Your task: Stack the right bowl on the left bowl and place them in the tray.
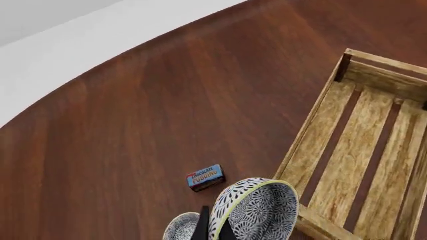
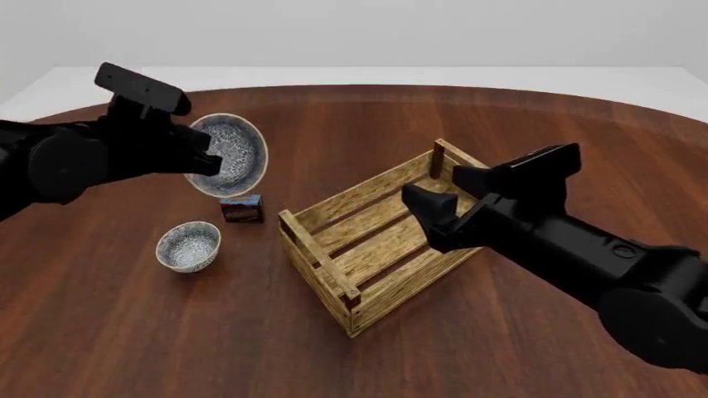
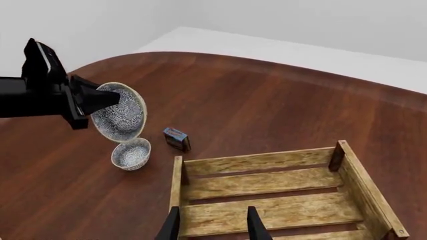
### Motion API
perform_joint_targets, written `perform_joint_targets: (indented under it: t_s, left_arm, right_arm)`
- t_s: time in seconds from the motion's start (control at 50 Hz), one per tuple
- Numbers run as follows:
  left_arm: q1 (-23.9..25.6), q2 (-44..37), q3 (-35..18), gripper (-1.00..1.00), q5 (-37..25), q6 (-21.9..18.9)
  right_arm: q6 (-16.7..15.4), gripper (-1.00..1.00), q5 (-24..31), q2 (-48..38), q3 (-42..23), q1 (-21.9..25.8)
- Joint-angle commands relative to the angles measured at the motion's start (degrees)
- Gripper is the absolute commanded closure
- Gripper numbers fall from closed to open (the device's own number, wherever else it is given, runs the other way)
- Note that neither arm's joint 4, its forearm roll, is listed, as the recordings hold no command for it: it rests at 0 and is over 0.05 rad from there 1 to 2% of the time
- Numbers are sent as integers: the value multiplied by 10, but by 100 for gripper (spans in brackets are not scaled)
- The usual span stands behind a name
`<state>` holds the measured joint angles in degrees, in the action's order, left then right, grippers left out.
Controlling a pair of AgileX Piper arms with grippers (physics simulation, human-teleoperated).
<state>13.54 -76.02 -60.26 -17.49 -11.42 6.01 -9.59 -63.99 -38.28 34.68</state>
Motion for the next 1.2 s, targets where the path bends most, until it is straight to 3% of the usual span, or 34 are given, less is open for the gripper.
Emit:
perform_joint_targets:
  t_s: [0.02,0.12,0.22,0.44,0.72,0.8,0.84,0.88,1.08,1.2]
  left_arm:
    - [-42,33,21,100,-24,13]
    - [-65,33,18,100,-42,19]
    - [-54,43,19,100,-45,39]
    - [-92,25,28,100,-49,37]
    - [-123,21,46,100,-34,106]
    - [-156,8,52,100,-23,93]
    - [-136,9,61,100,-18,114]
    - [-169,-6,59,100,-16,100]
    - [-141,-22,81,100,2,182]
    - [-141,-23,89,100,9,201]
  right_arm:
    - [-24,-100,23,-14,-15,-13]
    - [-24,-100,22,-17,-15,-13]
    - [-24,-100,21,-19,-15,-12]
    - [-25,-100,22,-20,-16,-13]
    - [-25,-100,20,-24,-16,-11]
    - [-23,-100,19,-25,-17,-10]
    - [-22,-100,19,-27,-18,-11]
    - [-23,-100,19,-27,-18,-10]
    - [-23,-100,18,-29,-17,-8]
    - [-23,-100,17,-31,-17,-8]
